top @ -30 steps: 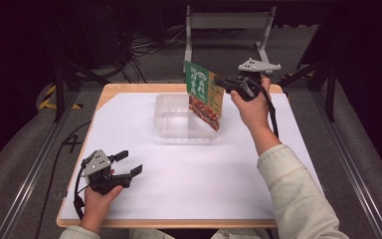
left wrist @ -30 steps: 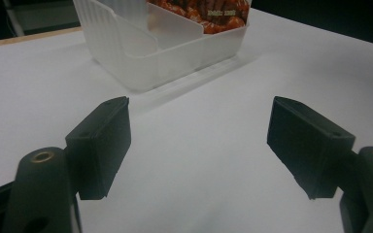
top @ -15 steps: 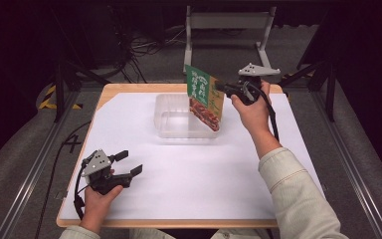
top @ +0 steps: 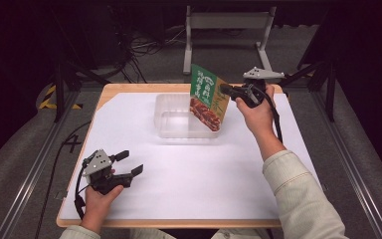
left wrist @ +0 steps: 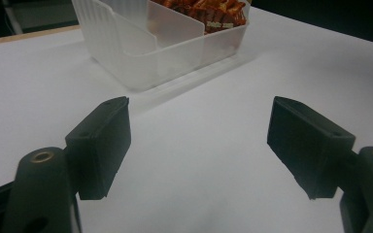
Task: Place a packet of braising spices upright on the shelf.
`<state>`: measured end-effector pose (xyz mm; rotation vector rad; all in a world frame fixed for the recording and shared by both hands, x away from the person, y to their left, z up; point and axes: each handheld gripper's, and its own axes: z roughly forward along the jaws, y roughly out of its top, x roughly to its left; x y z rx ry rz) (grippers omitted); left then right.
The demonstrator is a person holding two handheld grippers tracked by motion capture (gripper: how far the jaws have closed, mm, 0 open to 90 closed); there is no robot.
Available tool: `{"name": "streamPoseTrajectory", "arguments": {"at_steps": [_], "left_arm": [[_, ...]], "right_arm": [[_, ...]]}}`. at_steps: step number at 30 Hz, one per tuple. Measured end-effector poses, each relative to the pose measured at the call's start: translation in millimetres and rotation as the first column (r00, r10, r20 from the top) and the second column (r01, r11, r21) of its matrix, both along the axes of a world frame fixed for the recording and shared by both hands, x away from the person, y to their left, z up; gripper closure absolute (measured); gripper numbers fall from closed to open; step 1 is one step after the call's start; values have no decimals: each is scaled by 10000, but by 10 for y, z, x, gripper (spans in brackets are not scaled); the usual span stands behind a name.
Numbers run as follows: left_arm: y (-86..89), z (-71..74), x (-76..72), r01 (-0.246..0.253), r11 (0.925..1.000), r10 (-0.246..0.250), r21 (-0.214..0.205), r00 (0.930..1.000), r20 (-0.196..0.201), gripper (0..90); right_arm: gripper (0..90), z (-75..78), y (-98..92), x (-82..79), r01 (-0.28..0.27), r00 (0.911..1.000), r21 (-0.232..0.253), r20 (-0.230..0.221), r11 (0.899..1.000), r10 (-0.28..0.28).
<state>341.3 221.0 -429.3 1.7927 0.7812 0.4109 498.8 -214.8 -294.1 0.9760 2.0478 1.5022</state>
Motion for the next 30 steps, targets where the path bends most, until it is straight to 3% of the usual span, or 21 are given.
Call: {"name": "streamPoseTrajectory", "arguments": {"at_steps": [7, 13, 23, 30], "left_arm": [[3, -1, -2, 8, 10000, -8, -48, 10000, -24, 245], [3, 0, -2, 12, 10000, -12, -45, 10000, -22, 245], [0, 1, 1, -2, 10000, 2, -9, 10000, -1, 245], [-4, 4, 5, 17, 10000, -17, -17, 10000, -7, 245]], "right_arm": [[853, 7, 1, -4, 50, 9999, 11, 95, 10000, -50], [776, 30, -20, -19, 50, 9995, 165, 310, 9999, -55], [377, 54, -29, -33, -277, 9943, 882, 1049, 9957, 184], [314, 97, -29, -109, -460, 9903, 577, 1340, 9973, 380]]}}
